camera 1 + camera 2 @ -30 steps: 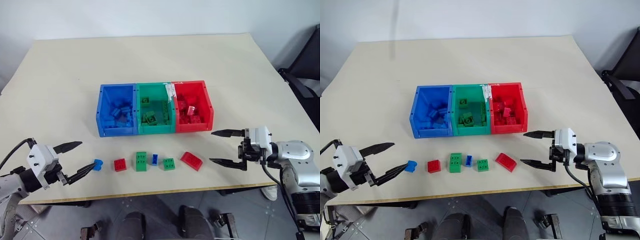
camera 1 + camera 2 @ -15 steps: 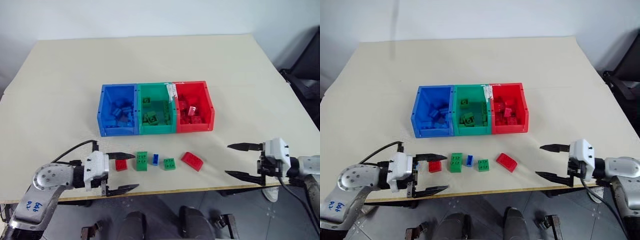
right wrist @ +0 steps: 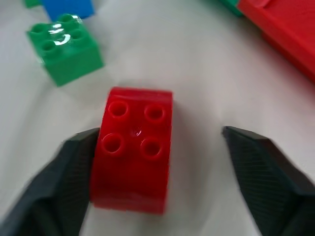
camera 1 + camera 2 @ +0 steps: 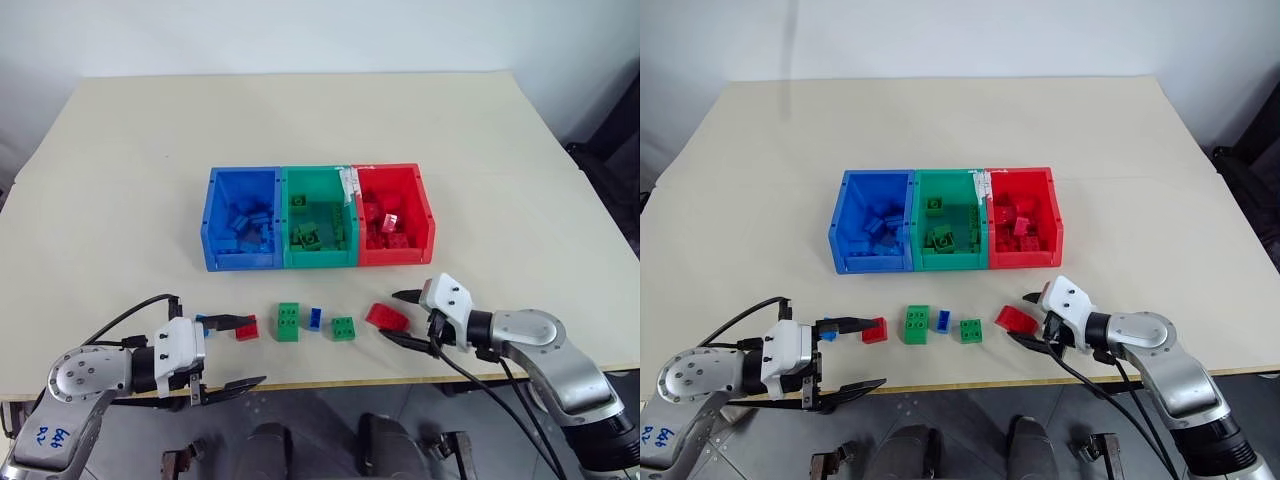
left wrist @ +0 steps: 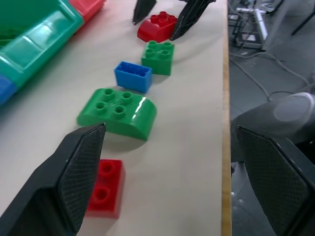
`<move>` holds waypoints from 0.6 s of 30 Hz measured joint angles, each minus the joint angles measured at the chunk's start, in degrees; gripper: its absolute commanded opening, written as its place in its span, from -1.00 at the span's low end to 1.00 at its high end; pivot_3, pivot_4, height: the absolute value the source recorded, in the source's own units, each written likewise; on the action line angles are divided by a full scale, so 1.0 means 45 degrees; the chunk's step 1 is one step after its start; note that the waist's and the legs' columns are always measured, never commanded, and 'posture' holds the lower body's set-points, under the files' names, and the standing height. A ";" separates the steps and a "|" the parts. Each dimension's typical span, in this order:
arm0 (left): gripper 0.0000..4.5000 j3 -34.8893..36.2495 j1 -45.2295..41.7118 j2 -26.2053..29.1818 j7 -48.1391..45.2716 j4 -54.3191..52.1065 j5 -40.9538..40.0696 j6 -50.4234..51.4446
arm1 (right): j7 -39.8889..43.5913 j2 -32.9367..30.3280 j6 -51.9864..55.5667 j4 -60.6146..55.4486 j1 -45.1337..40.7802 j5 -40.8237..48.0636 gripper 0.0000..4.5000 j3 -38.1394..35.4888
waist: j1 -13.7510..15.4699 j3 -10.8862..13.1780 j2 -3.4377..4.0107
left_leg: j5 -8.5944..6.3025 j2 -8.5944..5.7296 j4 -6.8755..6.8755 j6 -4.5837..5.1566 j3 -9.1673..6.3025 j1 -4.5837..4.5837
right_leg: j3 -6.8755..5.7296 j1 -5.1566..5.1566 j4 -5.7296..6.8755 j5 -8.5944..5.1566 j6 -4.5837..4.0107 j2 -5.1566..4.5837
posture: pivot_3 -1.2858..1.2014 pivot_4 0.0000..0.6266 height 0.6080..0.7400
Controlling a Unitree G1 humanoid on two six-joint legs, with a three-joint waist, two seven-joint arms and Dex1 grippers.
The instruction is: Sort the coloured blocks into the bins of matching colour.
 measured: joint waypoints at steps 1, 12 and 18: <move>1.00 0.0098 -0.0003 0.0000 0.0056 -0.0035 -0.0004 -0.0004 | 0.0026 -0.0002 -0.0097 -0.0002 0.0017 -0.0015 0.12 0.0006 | 0.0008 -0.0002 -0.0003 | 0.0000 0.0000 0.0001 0.0000 -0.0001 0.0000 | -0.0001 0.0000 0.0001 0.0000 0.0000 0.0000 | 0.03 -0.52 1.00; 1.00 0.0911 -0.0108 -0.1004 0.1362 -0.0070 -0.0321 0.0043 | -0.0074 0.1541 -0.1465 0.0936 -0.0813 0.1606 -0.34 -0.1544 | -0.0092 0.0001 -0.0002 | 0.0002 0.0008 0.0004 -0.0003 0.0024 0.0007 | 0.0004 -0.0007 0.0014 0.0003 0.0005 0.0001 | 0.03 -0.52 1.00; 1.00 0.2523 0.0465 -0.1201 0.1944 0.0320 -0.0604 0.0052 | -0.2584 0.2796 -0.0931 0.3586 -0.4623 0.1477 -0.18 -0.2527 | -0.0163 0.0002 0.0002 | 0.0005 0.0014 0.0001 -0.0009 0.0021 -0.0004 | 0.0001 -0.0034 0.0034 0.0002 -0.0009 0.0005 | 0.03 -0.52 1.00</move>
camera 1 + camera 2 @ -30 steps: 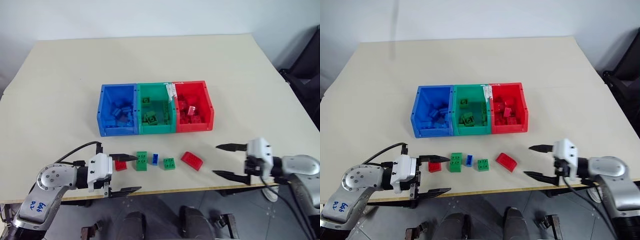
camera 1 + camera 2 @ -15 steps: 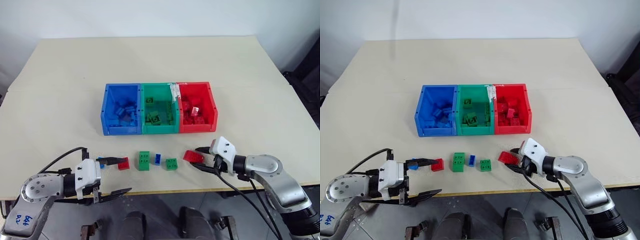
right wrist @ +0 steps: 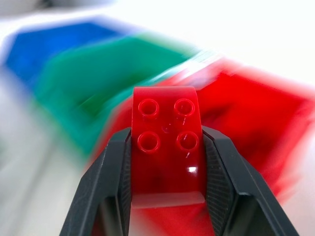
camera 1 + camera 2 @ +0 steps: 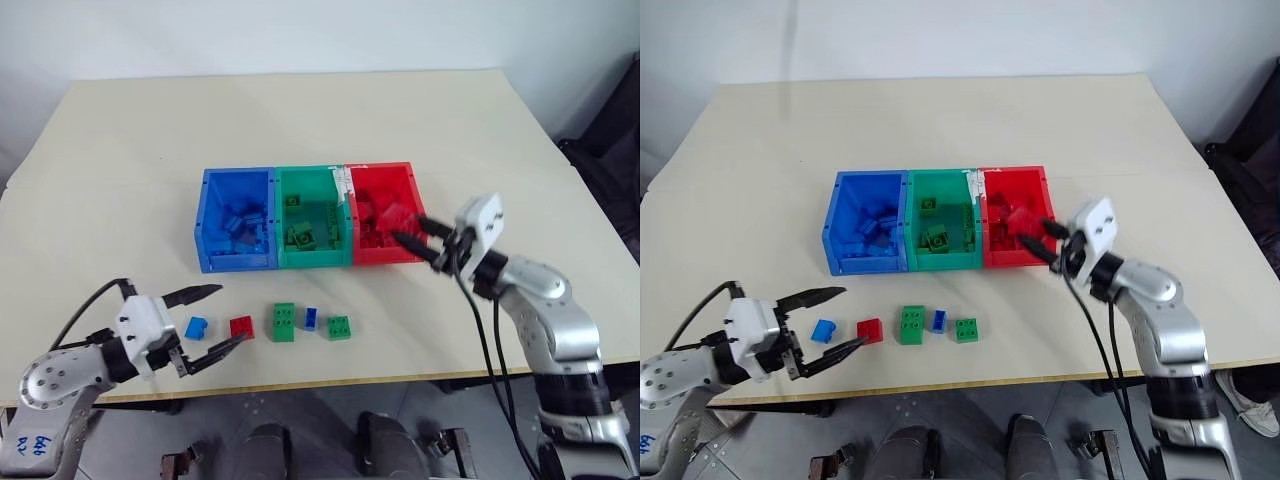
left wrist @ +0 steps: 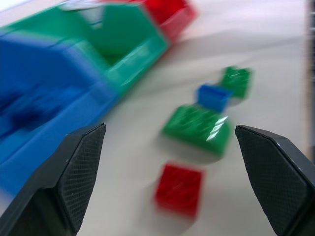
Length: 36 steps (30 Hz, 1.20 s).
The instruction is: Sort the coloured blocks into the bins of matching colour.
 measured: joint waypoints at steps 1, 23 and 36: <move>1.00 0.0245 0.0215 0.0002 0.0012 -0.0024 -0.0112 0.0036 | -0.0379 0.0096 -0.0122 0.0768 -0.0571 -0.0356 -0.01 0.0012 | -0.0017 0.0000 0.0000 | -0.0003 -0.0003 -0.0001 0.0003 0.0002 -0.0006 | 0.0002 -0.0005 0.0000 0.0000 0.0000 -0.0001 | 0.03 -0.52 1.00; 1.00 -0.2540 -0.2549 0.0996 -0.1471 -0.0250 -0.0557 0.1657 | 0.7570 -0.5097 -0.2421 0.0168 0.4339 0.1198 0.99 -0.1370 | 0.0383 0.0011 0.0019 | -0.0062 -0.0007 0.0005 0.0055 0.0057 0.0008 | -0.0012 0.0019 -0.0053 0.0008 0.0015 -0.0005 | 0.03 -0.52 1.00; 1.00 -0.1268 -0.0558 0.1209 -0.1866 0.0071 -0.0190 0.0755 | 0.8923 -0.3307 -0.1535 -0.1720 0.1572 0.0238 0.99 0.3492 | -0.0203 0.0013 0.0023 | -0.0055 0.0033 0.0012 0.0031 0.0100 0.0027 | -0.0010 -0.0002 -0.0048 0.0016 0.0026 -0.0006 | 0.03 -0.52 1.00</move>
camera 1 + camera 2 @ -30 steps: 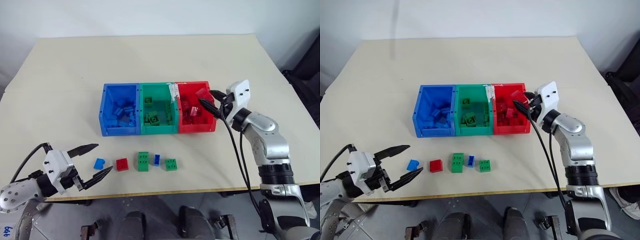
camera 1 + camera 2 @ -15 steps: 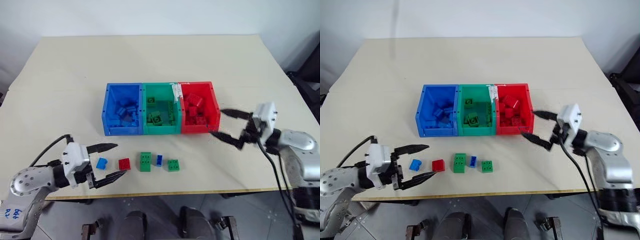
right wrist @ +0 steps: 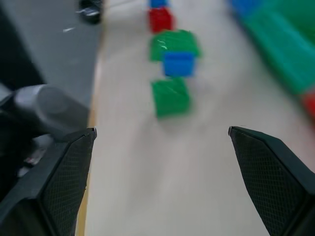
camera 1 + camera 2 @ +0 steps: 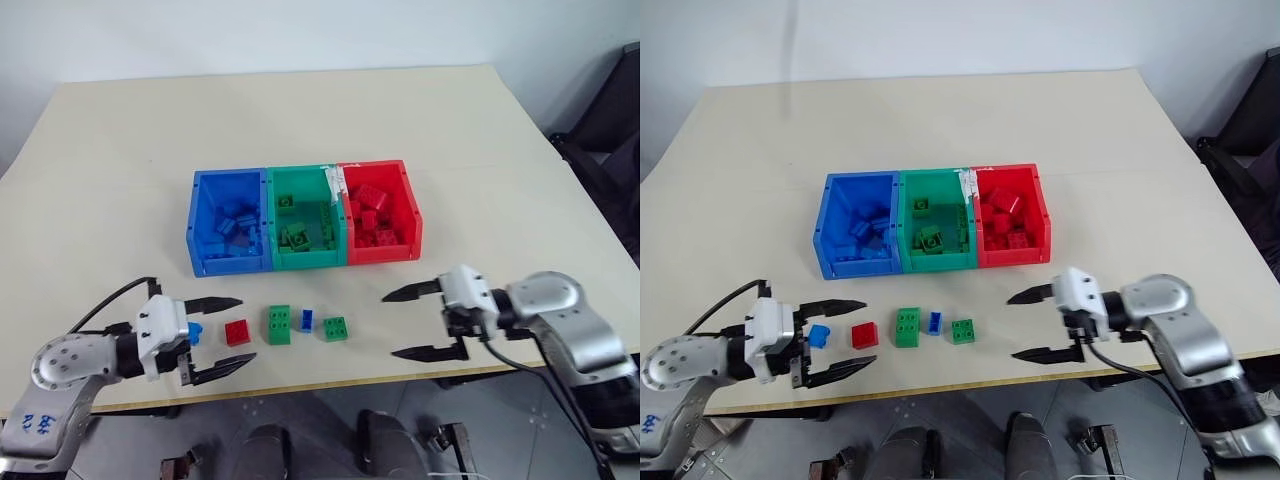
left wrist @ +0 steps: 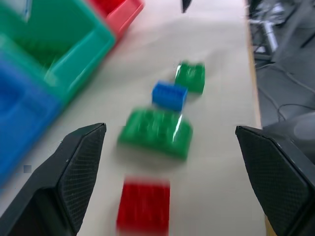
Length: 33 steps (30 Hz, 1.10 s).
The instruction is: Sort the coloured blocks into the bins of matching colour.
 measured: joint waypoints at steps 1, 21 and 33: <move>1.00 0.0236 0.0318 -0.0005 0.0008 -0.0095 -0.0002 -0.0065 | -0.0045 0.0272 0.0029 -0.0033 -0.0232 -0.0298 0.99 0.0456 | 0.0006 -0.0001 -0.0001 | -0.0004 0.0000 0.0000 -0.0003 -0.0003 -0.0001 | -0.0001 -0.0001 0.0000 -0.0001 -0.0001 0.0000 | 0.03 -0.52 1.00; 1.00 0.1367 0.2650 -0.0141 0.0548 -0.1639 0.0032 -0.0308 | -0.1427 0.2673 -0.1311 0.2186 -0.1265 -0.2730 -0.27 0.2349 | 0.0109 -0.0014 -0.0024 | -0.0019 -0.0018 0.0000 0.0009 -0.0006 -0.0010 | -0.0010 -0.0007 0.0005 -0.0002 -0.0008 -0.0014 | 0.03 -0.52 1.00; 1.00 0.2867 0.3269 -0.1498 0.1682 -0.1668 -0.0535 -0.0137 | -0.4545 0.5059 0.1087 0.3363 -0.4773 -0.0390 -0.27 -0.0820 | -0.0157 -0.0013 -0.0022 | -0.0024 0.0017 -0.0001 -0.0017 0.0015 -0.0005 | -0.0009 -0.0049 0.0052 -0.0014 -0.0034 0.0002 | 0.03 -0.52 1.00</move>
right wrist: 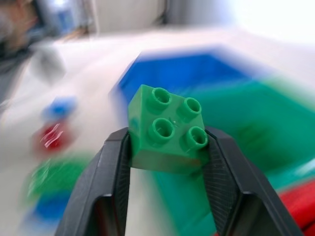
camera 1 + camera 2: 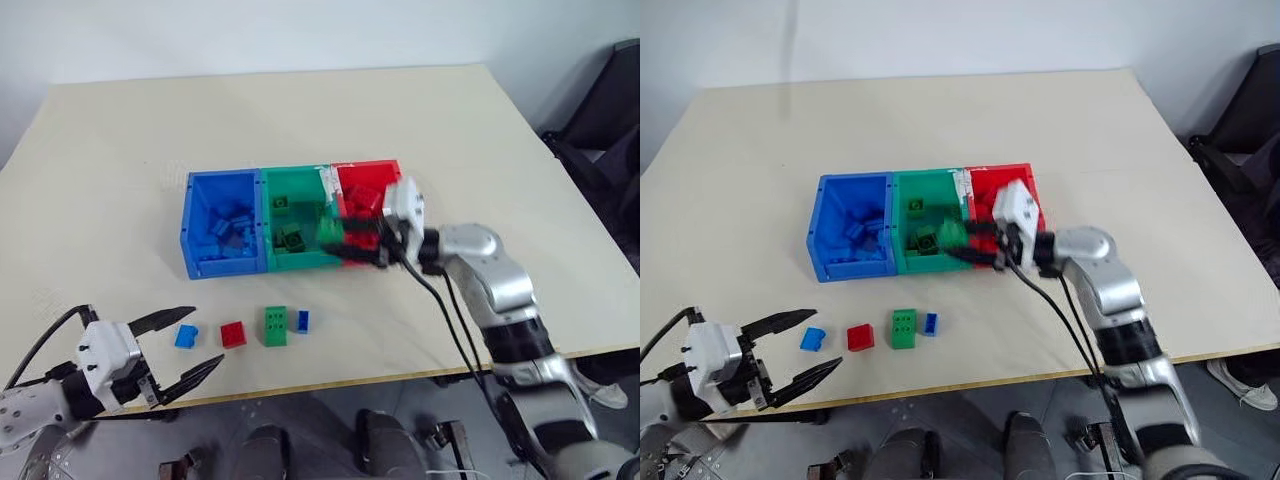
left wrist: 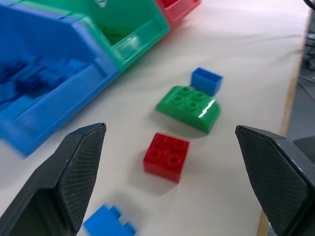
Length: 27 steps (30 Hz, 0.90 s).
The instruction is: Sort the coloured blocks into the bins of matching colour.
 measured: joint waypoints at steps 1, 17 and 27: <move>1.00 0.0094 0.0131 -0.0065 0.0013 0.0009 0.0000 -0.0004 | -0.0239 0.0203 -0.0240 0.0497 -0.0382 -0.0242 -0.27 0.0015 | 0.0011 -0.0002 -0.0003 | -0.0001 -0.0001 -0.0001 -0.0001 0.0004 -0.0009 | -0.0002 -0.0020 0.0017 -0.0002 -0.0004 0.0000 | 0.03 -0.52 1.00; 1.00 0.0252 -0.0186 -0.0112 0.0252 -0.0040 -0.0206 0.0335 | 0.0613 0.0086 -0.1591 0.2052 -0.0121 -0.0446 0.99 -0.0316 | 0.0186 -0.0010 -0.0017 | -0.0018 -0.0019 0.0000 0.0027 0.0048 -0.0057 | -0.0027 -0.0094 0.0041 0.0002 -0.0008 -0.0027 | 0.03 -0.52 1.00; 1.00 -0.2639 -0.4251 0.0782 -0.0777 0.1193 -0.0084 0.0825 | 0.4045 -0.4685 -0.2415 -0.0447 0.5052 0.0744 0.99 -0.2215 | 0.0199 -0.0012 -0.0018 | -0.0023 -0.0004 0.0004 0.0034 0.0112 -0.0006 | -0.0050 -0.0071 0.0034 0.0010 0.0004 -0.0030 | 0.03 -0.52 1.00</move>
